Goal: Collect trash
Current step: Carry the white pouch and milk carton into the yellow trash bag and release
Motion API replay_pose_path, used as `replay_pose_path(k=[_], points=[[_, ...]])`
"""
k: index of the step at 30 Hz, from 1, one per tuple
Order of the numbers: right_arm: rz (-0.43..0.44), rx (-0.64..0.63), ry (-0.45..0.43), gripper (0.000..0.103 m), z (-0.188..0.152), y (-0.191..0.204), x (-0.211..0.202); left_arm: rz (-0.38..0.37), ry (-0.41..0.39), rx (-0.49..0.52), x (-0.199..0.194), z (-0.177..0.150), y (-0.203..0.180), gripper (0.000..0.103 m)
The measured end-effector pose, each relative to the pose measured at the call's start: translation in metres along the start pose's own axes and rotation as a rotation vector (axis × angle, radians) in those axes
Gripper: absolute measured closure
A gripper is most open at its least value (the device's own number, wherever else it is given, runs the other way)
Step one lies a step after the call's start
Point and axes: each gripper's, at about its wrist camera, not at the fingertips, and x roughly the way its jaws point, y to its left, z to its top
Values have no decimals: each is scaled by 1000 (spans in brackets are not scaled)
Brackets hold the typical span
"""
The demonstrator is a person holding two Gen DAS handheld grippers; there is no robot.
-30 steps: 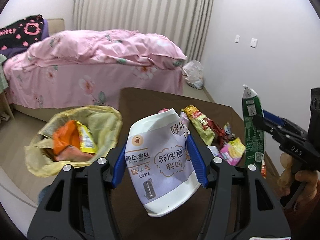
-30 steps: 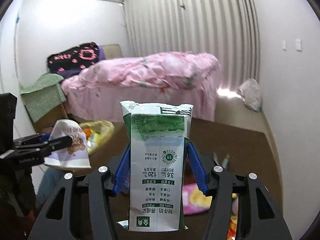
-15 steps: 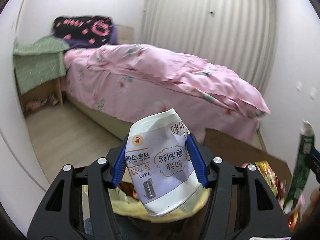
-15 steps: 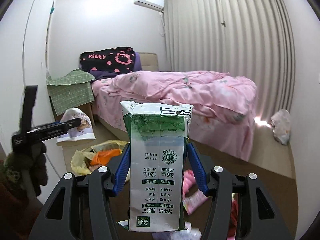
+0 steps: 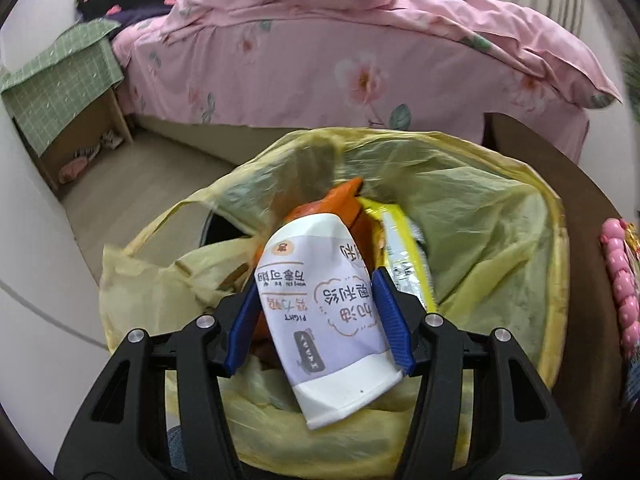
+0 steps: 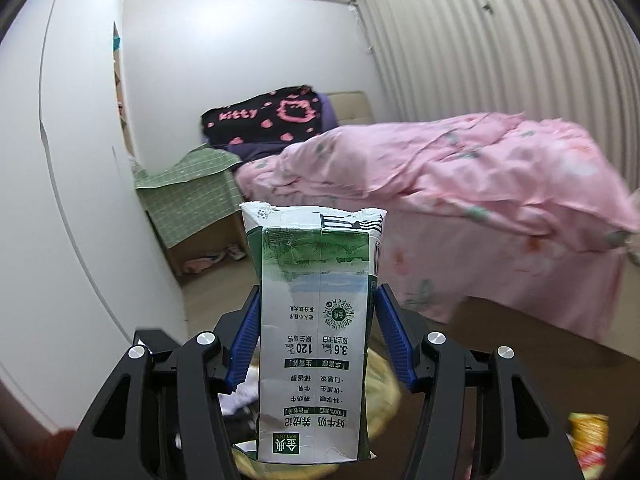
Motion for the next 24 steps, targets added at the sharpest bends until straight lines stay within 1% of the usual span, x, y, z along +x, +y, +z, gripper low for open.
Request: replay_pose_path(k=[4, 6, 8, 10, 12, 14, 16, 18, 19, 20, 21, 23, 24], points=[[40, 60, 63, 50, -10, 0, 45, -12, -1, -39, 1, -3, 9, 51], [50, 81, 89, 50, -16, 0, 57, -27, -8, -56, -1, -1, 13, 51], [51, 71, 109, 50, -23, 2, 67, -74, -38, -114, -11, -1, 22, 51], [45, 61, 102, 50, -28, 4, 70, -102, -74, -148, -20, 3, 26, 51], [39, 59, 98, 50, -31, 5, 71, -115, -105, -165, -27, 5, 28, 51], [22, 47, 81, 50, -34, 6, 70, -100, -127, -173, -33, 6, 30, 51], [26, 43, 79, 50, -37, 8, 71, -89, -133, -177, -35, 7, 32, 50], [50, 58, 93, 49, -41, 7, 69, -106, -130, -191, -36, 6, 34, 50], [55, 65, 102, 49, -42, 6, 67, -123, -129, -197, -37, 6, 35, 46], [56, 73, 114, 48, -43, 6, 64, -149, -127, -203, -37, 6, 36, 38], [47, 76, 123, 47, -44, 5, 62, -165, -130, -207, -39, 4, 35, 34], [25, 72, 120, 46, -45, 5, 50, -165, -155, -218, -45, 5, 37, 22], [18, 70, 116, 46, -45, 5, 44, -162, -168, -223, -48, 6, 37, 19]])
